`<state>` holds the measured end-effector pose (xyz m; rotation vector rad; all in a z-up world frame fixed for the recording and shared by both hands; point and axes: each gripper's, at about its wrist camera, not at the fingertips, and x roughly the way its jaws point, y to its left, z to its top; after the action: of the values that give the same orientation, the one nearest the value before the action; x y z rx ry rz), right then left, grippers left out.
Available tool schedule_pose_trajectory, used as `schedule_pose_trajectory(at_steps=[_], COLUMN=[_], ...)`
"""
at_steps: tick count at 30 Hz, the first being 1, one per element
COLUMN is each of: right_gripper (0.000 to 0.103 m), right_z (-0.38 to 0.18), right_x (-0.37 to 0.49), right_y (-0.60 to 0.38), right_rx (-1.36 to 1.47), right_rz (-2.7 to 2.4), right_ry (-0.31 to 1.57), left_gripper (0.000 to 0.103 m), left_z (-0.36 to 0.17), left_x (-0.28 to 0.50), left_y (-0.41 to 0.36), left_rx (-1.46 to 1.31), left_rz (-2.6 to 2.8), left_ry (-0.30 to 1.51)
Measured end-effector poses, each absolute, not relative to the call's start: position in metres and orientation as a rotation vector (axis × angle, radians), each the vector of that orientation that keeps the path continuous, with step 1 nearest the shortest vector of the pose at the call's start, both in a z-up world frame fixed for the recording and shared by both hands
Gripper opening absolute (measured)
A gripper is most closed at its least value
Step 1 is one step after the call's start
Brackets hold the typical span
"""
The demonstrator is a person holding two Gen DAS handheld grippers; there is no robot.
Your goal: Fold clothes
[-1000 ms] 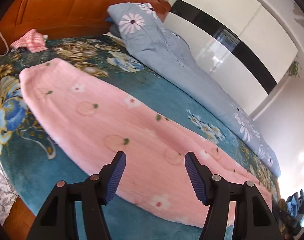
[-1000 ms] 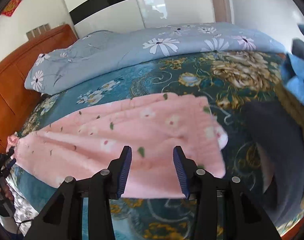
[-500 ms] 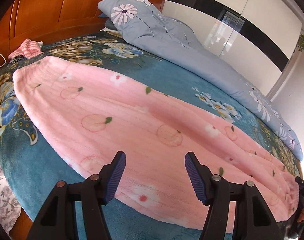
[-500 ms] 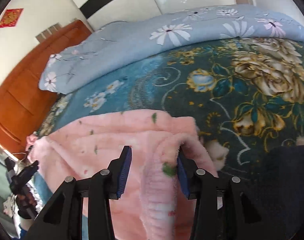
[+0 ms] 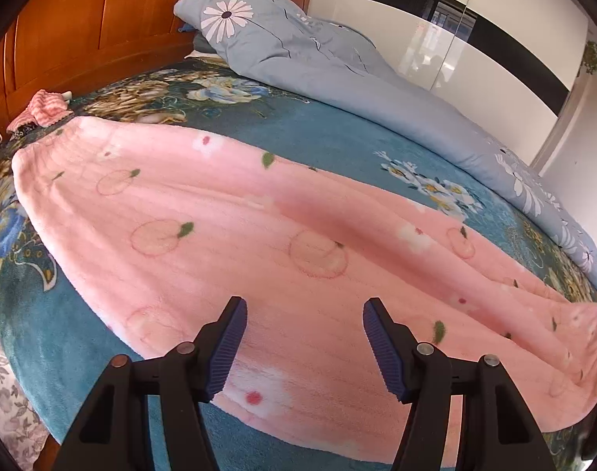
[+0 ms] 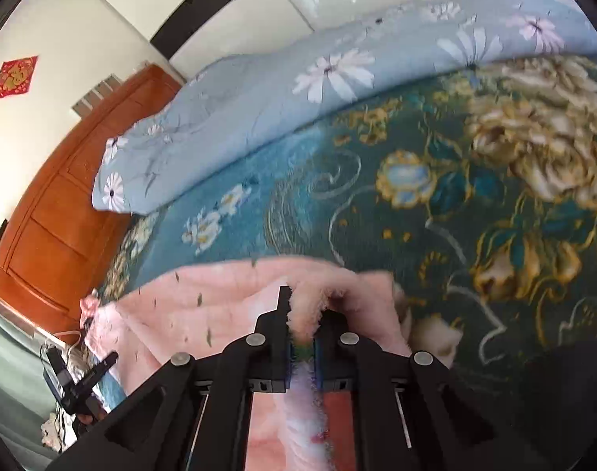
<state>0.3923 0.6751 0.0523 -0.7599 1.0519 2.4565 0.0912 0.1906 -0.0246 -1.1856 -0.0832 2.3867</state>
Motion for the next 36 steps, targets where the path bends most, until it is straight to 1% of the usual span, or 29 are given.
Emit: schedule_pose_trajectory(at_steps=[2, 4, 10, 12, 15, 19, 20, 21, 22, 25, 27, 29, 30, 32, 34, 36], right_gripper=[0.007, 0.007, 0.008, 0.008, 0.008, 0.016, 0.02, 0.03, 0.038, 0.044, 0.045, 0.045, 0.045, 0.045, 0.045, 0.045], right_z=[0.072, 0.063, 0.002, -0.003, 0.01, 0.041, 0.047, 0.052, 0.055, 0.06, 0.063, 0.064, 0.065, 0.069, 0.072, 0.07], right_x=[0.397, 0.383, 0.35, 0.349, 0.349, 0.347, 0.347, 0.347, 0.348, 0.352, 0.354, 0.363, 0.369, 0.368, 0.351, 0.317], right_y=[0.691, 0.703, 0.723, 0.725, 0.72, 0.703, 0.697, 0.691, 0.686, 0.671, 0.664, 0.67, 0.675, 0.672, 0.656, 0.63], right_rx=[-0.626, -0.673, -0.852, -0.874, -0.895, -0.949, -0.965, -0.98, -0.992, -1.025, -1.044, -1.027, -1.004, -0.977, -1.005, -1.089], right_rz=[2.449, 2.395, 2.204, 2.182, 2.196, 2.261, 2.281, 2.302, 2.319, 2.309, 2.281, 2.265, 2.239, 2.257, 2.346, 2.441], right_ry=[1.052, 1.052, 1.132, 1.134, 1.083, 0.93, 0.89, 0.852, 0.824, 0.722, 0.619, 0.621, 0.655, 0.675, 0.643, 0.578], left_gripper=[0.066, 0.066, 0.066, 0.066, 0.066, 0.066, 0.066, 0.066, 0.066, 0.066, 0.066, 0.066, 0.066, 0.066, 0.066, 0.066], left_z=[-0.025, -0.027, -0.034, -0.035, -0.036, -0.037, -0.036, -0.034, -0.033, -0.028, -0.025, -0.022, -0.019, -0.017, -0.019, -0.023], left_x=[0.09, 0.089, 0.086, 0.084, 0.081, 0.08, 0.079, 0.079, 0.079, 0.078, 0.077, 0.075, 0.073, 0.068, 0.063, 0.058], left_y=[0.19, 0.19, 0.188, 0.186, 0.184, 0.183, 0.182, 0.182, 0.181, 0.179, 0.178, 0.174, 0.169, 0.159, 0.153, 0.153], left_rx=[-1.186, -1.196, -1.232, -1.238, -1.247, -1.261, -1.258, -1.255, -1.252, -1.243, -1.237, -1.227, -1.218, -1.208, -1.21, -1.217], left_rz=[2.391, 2.389, 2.384, 2.384, 2.387, 2.383, 2.383, 2.383, 2.382, 2.381, 2.38, 2.389, 2.402, 2.424, 2.425, 2.402], left_ry=[-0.1, -0.097, -0.083, -0.077, -0.081, -0.1, -0.094, -0.088, -0.082, -0.064, -0.052, -0.058, -0.076, -0.154, -0.249, -0.31])
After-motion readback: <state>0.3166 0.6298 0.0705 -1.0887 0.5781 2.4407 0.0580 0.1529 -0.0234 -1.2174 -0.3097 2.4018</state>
